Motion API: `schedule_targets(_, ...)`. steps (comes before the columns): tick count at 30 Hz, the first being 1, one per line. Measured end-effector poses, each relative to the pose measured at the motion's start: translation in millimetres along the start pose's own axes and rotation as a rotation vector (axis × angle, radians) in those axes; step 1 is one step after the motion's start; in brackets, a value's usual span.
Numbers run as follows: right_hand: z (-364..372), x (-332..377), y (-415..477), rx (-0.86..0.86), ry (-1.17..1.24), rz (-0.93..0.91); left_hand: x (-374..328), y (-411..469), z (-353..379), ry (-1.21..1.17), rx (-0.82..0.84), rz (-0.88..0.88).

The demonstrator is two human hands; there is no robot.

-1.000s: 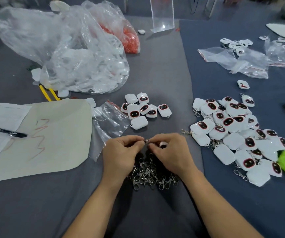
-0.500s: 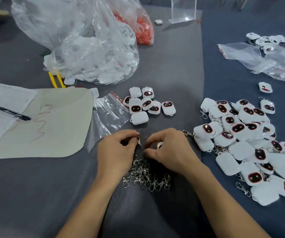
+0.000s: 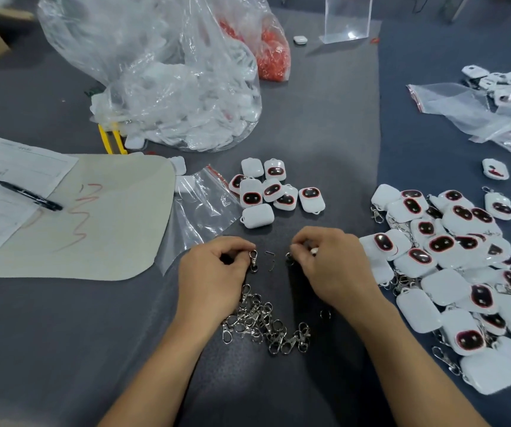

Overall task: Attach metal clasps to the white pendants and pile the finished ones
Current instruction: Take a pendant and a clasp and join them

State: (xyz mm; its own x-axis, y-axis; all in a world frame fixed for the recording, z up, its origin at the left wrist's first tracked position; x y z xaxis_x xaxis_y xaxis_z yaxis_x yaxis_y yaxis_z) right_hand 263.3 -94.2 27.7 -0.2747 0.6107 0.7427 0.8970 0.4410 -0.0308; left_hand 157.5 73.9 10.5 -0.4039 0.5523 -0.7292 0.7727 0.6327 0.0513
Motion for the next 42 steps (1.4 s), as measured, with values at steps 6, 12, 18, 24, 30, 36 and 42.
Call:
schedule_targets(6, -2.7, -8.8, 3.7, 0.101, 0.027, -0.035, -10.1, 2.0, -1.3, 0.050, 0.010, 0.022)
schedule_targets(12, 2.7, -10.6, 23.1, 0.042, 0.182, 0.033, -50.5, 19.8, 9.3, 0.184, 0.048, 0.288)
schedule_targets(18, 6.0, -14.0, 27.6, -0.114, 0.703, 0.023, -54.8, 38.3, 19.7, -0.062, 0.087, 0.328)
schedule_targets(24, 9.0, -17.8, 26.9, -0.011, 0.926, -0.025, -48.3, 40.5, 25.6, -0.233, 0.062, 0.315)
schedule_targets(30, 15.3, -18.2, 27.2, -0.013, 0.816, -0.054, -44.6, 45.9, 24.2, -0.202, 0.009, 0.271)
schedule_targets(36, 7.1, -22.2, 24.6, -0.180, 0.829, -0.112, -47.5, 42.0, 28.7, -0.315, 0.086, 0.244)
schedule_targets(42, 2.1, -16.7, 21.9, -0.247, 0.739, -0.197, -50.0, 39.8, 32.1, -0.231, 0.077, 0.256)
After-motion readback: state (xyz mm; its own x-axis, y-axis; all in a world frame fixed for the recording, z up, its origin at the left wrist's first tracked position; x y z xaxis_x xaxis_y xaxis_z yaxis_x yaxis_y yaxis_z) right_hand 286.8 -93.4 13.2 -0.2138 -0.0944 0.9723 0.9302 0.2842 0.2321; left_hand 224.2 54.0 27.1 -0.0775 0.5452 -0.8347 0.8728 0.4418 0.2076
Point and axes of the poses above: each hand's wrist, its own y-axis towards the middle knuckle, its own z-axis out of the palm, x = y × z, the point moved 5 cm from there along y, towards the middle knuckle, and after that the axes turned 13 degrees about y, right-handed, at the moved point
